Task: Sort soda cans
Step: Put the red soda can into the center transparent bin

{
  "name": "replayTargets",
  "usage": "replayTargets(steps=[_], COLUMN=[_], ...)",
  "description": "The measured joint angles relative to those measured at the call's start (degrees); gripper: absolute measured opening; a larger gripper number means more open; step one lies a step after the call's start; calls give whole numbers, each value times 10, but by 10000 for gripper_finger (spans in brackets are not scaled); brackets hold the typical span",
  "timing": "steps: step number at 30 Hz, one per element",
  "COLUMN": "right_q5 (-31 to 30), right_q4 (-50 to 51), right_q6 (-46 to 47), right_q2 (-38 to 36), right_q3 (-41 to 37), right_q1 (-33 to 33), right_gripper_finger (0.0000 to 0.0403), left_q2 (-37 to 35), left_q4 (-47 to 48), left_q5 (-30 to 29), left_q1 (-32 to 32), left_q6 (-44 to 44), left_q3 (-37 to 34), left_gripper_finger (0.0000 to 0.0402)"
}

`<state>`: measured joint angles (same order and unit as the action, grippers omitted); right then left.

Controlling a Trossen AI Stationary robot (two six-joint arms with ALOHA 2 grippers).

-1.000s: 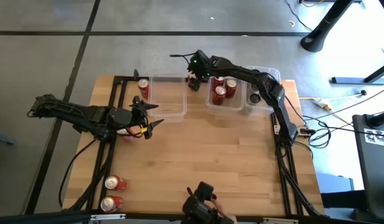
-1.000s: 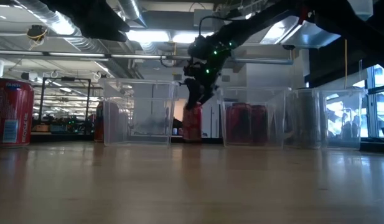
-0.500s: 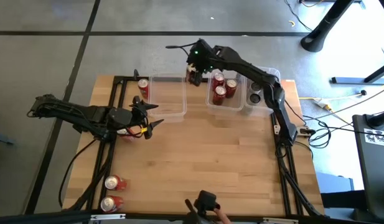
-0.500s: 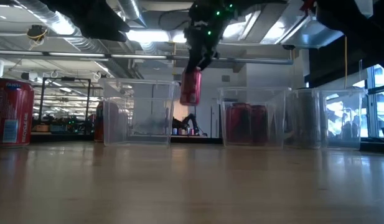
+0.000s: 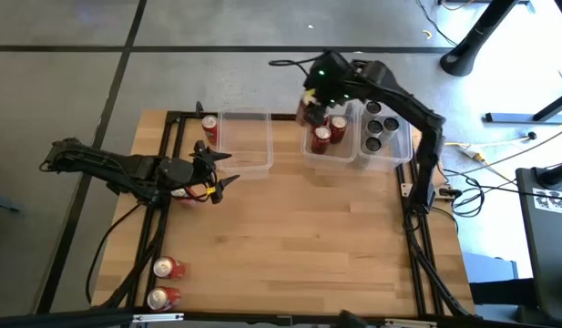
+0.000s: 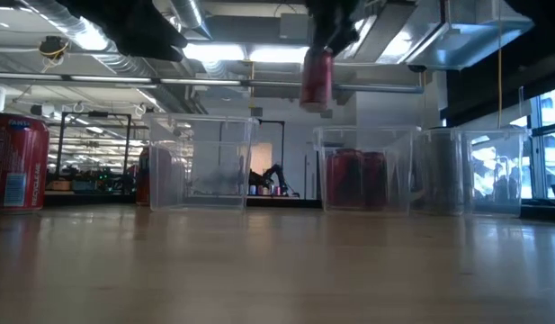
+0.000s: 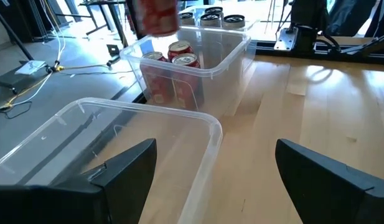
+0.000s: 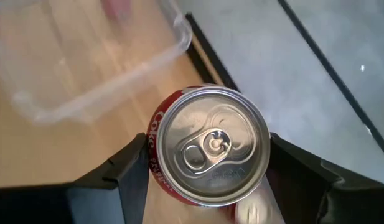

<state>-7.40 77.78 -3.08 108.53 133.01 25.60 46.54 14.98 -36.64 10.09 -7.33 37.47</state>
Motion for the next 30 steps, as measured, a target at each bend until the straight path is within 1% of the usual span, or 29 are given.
replayTargets(steps=[2,5,9,15,18,21,26,30], right_q5=[-7,0,-13,-24,-28,-41,-52,-54], right_q4=[29,71,73,16,-35,-82,-135,-176], right_q6=[16,48,64,77,85,92,105,105], right_q2=[-15,-31,-63,-121,-156,-184,-219,-228], right_q3=[0,-4,-60,-212,-298,-368,-451,-493], right_q1=[-6,-6,-5,-4,-4,0,12,14], right_gripper_finger=[255,255,255,255,255,255,255,255], left_q2=[0,0,0,0,0,0,0,0], left_q4=[0,0,-1,-1,-1,-1,-2,-2], left_q5=[0,0,0,0,0,0,0,0], left_q1=[0,0,0,0,0,0,0,0], left_q6=[0,2,1,0,-1,-2,-8,-10], left_q3=[0,0,0,0,0,0,0,0], left_gripper_finger=[317,317,317,317,317,317,317,317])
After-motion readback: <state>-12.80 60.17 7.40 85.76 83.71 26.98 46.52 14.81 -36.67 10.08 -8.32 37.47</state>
